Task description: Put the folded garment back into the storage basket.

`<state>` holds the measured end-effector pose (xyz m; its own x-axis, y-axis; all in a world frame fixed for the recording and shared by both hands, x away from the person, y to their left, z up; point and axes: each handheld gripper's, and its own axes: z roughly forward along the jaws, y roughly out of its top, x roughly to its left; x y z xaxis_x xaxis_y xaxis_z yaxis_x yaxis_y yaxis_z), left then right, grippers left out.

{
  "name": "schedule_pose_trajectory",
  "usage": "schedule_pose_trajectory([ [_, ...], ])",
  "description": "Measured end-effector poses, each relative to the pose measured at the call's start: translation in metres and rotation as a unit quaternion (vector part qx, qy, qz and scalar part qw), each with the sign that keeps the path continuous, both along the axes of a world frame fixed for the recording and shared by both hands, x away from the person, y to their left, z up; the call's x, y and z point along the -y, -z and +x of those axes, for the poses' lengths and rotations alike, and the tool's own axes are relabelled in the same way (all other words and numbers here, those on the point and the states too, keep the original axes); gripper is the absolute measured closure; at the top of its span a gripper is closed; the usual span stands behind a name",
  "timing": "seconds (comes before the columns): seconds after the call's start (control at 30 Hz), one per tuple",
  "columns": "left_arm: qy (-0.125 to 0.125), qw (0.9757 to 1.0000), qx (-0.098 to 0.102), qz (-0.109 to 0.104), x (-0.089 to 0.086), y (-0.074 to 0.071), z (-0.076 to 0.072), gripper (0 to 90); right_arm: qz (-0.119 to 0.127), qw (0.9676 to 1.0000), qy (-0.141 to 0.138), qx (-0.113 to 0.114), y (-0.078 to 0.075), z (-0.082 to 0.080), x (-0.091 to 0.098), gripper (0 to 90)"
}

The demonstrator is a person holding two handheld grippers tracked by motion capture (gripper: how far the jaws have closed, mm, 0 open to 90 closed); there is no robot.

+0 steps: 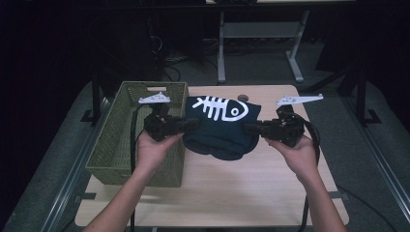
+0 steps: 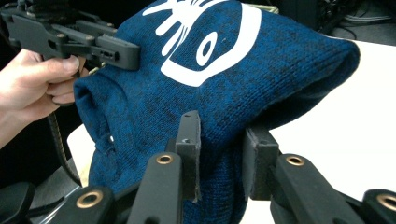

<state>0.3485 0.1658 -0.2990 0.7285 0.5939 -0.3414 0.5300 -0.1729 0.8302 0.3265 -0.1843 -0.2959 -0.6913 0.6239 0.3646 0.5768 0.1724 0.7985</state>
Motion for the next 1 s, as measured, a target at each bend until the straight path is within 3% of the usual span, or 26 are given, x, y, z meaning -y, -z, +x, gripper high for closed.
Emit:
schedule_pose_trajectory([
  [0.13,-0.010,0.9999,-0.002,-0.002,-0.009,0.001,0.000,70.9,-0.005,1.0000,-0.004,0.000,0.000,0.003,-0.010,71.5],
  [0.63,-0.036,0.9993,-0.004,0.000,-0.046,-0.001,-0.001,70.9,0.016,0.9996,-0.023,-0.003,-0.001,0.017,-0.047,71.6],
  [0.77,-0.042,0.9990,-0.001,0.011,-0.050,-0.001,-0.002,70.9,0.016,0.9995,-0.026,-0.007,0.001,0.020,-0.055,71.6],
  [1.0,-0.051,0.9987,-0.007,0.009,-0.060,0.001,-0.001,70.9,0.030,0.9992,-0.026,-0.007,0.000,0.024,-0.065,71.7],
])
